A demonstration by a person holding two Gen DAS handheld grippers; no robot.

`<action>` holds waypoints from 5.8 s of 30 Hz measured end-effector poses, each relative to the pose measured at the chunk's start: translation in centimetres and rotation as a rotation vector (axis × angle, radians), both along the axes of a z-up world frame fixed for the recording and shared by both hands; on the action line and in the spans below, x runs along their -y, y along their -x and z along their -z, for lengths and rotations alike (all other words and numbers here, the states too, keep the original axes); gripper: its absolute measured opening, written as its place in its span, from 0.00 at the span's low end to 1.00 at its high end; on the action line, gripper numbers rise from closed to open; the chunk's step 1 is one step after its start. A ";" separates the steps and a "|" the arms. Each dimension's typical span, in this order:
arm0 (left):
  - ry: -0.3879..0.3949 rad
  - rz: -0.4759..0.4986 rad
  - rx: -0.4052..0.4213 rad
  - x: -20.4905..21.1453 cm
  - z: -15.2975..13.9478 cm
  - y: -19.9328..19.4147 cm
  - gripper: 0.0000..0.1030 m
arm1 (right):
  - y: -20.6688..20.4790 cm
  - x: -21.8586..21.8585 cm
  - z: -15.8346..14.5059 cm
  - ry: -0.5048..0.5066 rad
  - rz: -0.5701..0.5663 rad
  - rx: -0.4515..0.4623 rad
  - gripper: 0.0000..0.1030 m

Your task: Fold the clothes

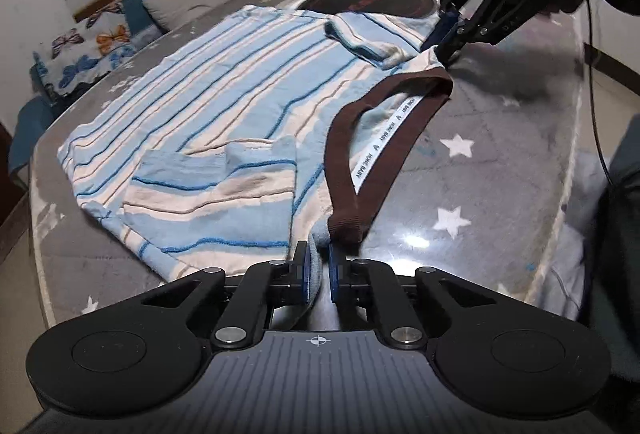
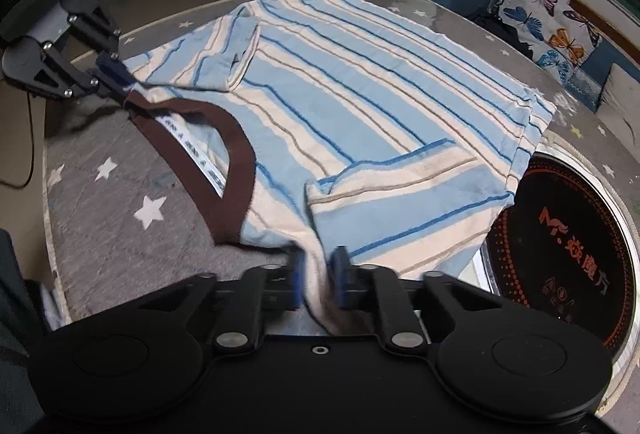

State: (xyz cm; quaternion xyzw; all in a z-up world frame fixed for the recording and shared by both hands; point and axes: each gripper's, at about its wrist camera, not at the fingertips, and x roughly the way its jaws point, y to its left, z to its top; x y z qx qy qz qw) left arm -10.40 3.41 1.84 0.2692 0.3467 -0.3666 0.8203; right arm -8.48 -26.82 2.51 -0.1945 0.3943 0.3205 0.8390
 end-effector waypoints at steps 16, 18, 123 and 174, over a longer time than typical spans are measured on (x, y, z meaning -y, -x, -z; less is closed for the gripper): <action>0.270 -0.181 0.036 -4.2 -7.4 7.0 0.03 | 8.1 0.3 -6.1 -0.041 -0.118 -0.014 0.04; 0.282 -0.232 0.056 -3.9 -7.9 5.2 0.03 | 7.3 0.2 -6.7 -0.052 -0.107 0.010 0.04; 0.331 -0.799 -0.136 -3.7 -2.1 -19.5 0.15 | -14.7 6.7 -0.2 -0.283 0.519 0.049 0.14; 0.180 -0.810 0.194 1.6 -6.3 -17.6 0.74 | -16.6 6.9 -3.6 -0.182 0.674 0.189 0.77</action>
